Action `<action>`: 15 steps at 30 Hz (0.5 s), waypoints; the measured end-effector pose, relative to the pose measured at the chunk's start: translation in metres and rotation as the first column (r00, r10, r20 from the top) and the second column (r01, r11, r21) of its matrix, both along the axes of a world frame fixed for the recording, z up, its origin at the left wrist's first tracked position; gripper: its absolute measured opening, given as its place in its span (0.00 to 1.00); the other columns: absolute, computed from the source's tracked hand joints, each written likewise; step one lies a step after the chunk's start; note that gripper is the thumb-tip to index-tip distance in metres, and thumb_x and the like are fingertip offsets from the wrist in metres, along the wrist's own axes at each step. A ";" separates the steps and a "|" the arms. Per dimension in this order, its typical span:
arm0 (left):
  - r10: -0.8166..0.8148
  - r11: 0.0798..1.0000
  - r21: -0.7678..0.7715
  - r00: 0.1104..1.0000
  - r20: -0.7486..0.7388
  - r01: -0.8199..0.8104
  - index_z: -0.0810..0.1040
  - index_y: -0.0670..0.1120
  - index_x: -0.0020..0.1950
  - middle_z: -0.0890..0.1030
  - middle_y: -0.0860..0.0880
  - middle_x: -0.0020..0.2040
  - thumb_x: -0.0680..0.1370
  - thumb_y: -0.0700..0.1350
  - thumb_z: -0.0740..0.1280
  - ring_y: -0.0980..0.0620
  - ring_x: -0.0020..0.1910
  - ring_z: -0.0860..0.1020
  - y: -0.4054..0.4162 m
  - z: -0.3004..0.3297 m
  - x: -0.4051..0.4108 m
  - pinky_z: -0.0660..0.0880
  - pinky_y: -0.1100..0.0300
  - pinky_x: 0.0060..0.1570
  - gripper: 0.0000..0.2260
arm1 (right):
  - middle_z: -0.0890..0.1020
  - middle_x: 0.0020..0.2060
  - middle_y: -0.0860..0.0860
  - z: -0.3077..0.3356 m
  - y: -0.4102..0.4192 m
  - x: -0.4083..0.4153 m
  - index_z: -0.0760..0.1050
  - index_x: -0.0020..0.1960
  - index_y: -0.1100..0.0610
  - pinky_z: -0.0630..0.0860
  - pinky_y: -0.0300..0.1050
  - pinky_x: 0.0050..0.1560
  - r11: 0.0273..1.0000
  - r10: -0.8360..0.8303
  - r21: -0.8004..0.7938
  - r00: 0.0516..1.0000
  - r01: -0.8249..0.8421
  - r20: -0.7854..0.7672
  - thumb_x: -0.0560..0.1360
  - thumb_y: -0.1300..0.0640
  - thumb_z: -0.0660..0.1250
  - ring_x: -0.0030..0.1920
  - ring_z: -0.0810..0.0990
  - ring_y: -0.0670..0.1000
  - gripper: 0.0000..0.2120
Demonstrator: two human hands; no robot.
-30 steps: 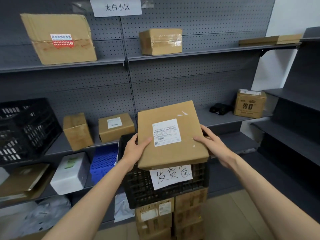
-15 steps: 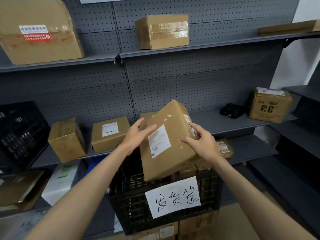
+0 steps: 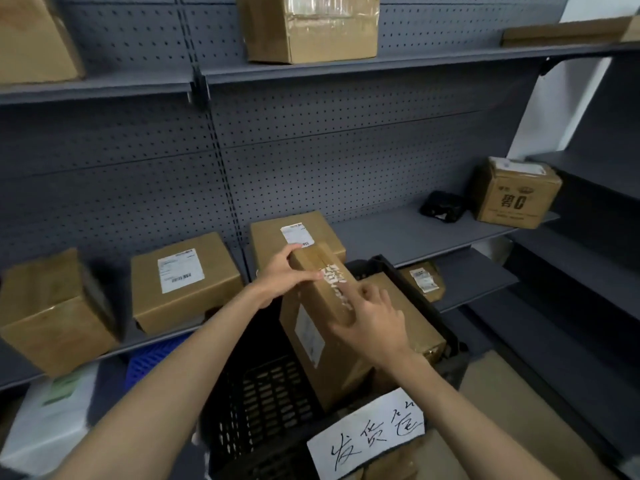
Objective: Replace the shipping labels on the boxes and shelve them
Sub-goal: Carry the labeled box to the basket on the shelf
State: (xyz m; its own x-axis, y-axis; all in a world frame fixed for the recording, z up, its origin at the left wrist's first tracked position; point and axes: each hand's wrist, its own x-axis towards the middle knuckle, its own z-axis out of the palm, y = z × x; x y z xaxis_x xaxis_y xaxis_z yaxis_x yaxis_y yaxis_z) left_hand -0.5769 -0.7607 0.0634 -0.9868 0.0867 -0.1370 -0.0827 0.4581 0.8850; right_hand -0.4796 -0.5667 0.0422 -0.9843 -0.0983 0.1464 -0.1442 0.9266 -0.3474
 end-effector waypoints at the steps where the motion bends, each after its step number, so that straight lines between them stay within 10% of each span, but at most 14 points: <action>1: -0.018 1.000 0.009 1.000 0.026 0.017 0.68 0.52 0.75 0.77 0.53 0.60 0.68 0.50 0.82 0.58 0.53 0.77 -0.004 -0.010 -0.006 0.73 0.67 0.47 0.40 | 0.69 0.66 0.54 -0.007 -0.004 -0.002 0.57 0.74 0.39 0.73 0.56 0.57 1.000 -0.004 0.024 1.000 0.004 0.024 0.71 0.34 0.64 0.66 0.67 0.56 0.34; 15: -0.164 0.986 0.025 0.970 0.181 0.162 0.69 0.51 0.74 0.76 0.52 0.63 0.66 0.49 0.83 0.55 0.61 0.74 -0.025 -0.124 -0.053 0.71 0.64 0.52 0.40 | 0.64 0.68 0.58 -0.079 -0.041 -0.008 0.50 0.77 0.44 0.74 0.56 0.59 0.984 -0.083 0.174 0.969 0.043 0.234 0.74 0.38 0.64 0.66 0.66 0.59 0.38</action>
State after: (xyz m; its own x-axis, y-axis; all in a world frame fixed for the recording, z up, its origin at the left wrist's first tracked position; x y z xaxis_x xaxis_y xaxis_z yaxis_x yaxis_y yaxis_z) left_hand -0.6303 -0.7858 -0.0610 -0.9176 0.2468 -0.3117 -0.1677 0.4704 0.8663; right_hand -0.4880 -0.6076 -0.0372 -0.9935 -0.0378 -0.1072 -0.0152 0.9788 -0.2043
